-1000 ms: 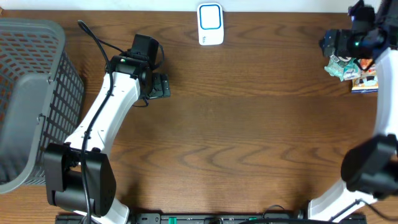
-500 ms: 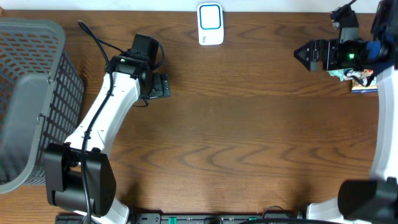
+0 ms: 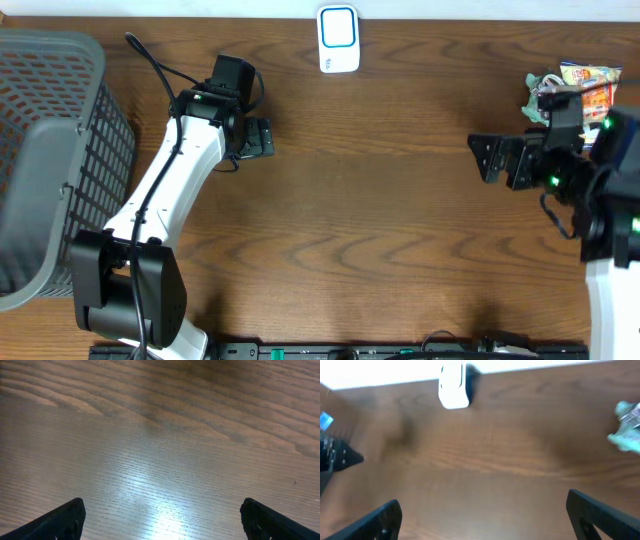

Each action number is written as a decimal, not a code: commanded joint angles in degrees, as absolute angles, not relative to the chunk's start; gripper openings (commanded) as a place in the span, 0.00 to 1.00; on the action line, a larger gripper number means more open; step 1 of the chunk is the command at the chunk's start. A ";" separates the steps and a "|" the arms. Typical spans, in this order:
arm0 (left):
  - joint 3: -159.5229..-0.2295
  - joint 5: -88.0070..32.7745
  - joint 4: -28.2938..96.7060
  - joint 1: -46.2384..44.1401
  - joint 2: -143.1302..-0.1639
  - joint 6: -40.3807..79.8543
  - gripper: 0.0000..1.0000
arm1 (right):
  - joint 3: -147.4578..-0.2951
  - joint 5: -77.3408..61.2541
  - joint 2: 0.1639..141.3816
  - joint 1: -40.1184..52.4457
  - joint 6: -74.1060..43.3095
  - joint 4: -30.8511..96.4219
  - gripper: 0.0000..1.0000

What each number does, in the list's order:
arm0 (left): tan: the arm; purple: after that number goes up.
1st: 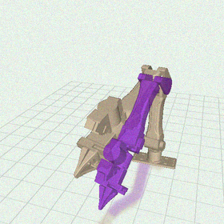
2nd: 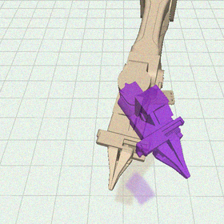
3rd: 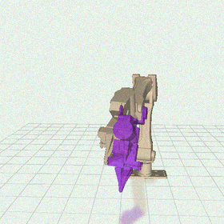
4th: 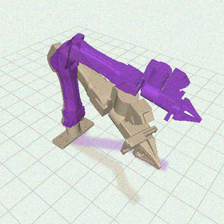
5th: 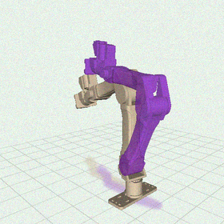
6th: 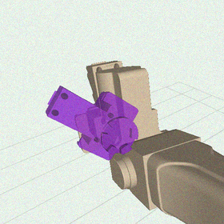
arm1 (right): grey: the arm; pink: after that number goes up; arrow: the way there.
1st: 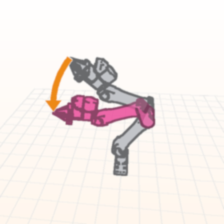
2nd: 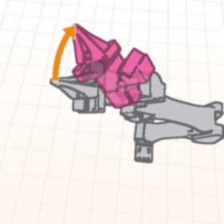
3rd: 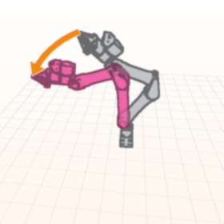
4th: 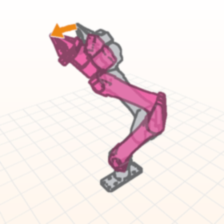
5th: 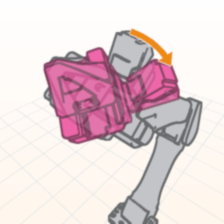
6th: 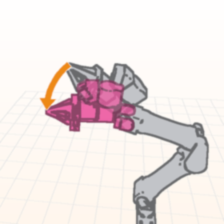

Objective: Scan the item barcode

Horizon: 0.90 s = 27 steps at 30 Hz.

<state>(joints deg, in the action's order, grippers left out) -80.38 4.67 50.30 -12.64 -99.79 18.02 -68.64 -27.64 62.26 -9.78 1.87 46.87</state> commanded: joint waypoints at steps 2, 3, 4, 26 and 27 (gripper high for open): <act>-80.75 5.19 50.50 -12.56 -99.96 17.89 0.98 | -66.48 -22.35 57.36 -9.10 -0.21 44.75 0.99; -80.75 5.19 50.50 -12.56 -99.96 17.87 0.98 | -66.46 -22.15 57.32 -9.10 -0.21 44.82 0.99; -80.75 5.19 50.50 -12.56 -99.96 17.87 0.98 | -66.46 -22.17 57.32 -9.10 -0.21 45.25 0.99; -80.75 5.19 50.50 -12.56 -99.96 17.87 0.98 | -66.46 -22.37 57.39 -9.10 -0.14 60.71 0.99; -80.75 5.19 50.50 -12.56 -99.96 17.87 0.98 | -66.46 -21.71 57.39 -9.10 -0.12 60.73 0.99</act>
<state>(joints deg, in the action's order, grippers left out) -80.38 4.67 50.37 -12.64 -99.79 18.02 -66.78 -22.44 57.47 -9.78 0.32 60.60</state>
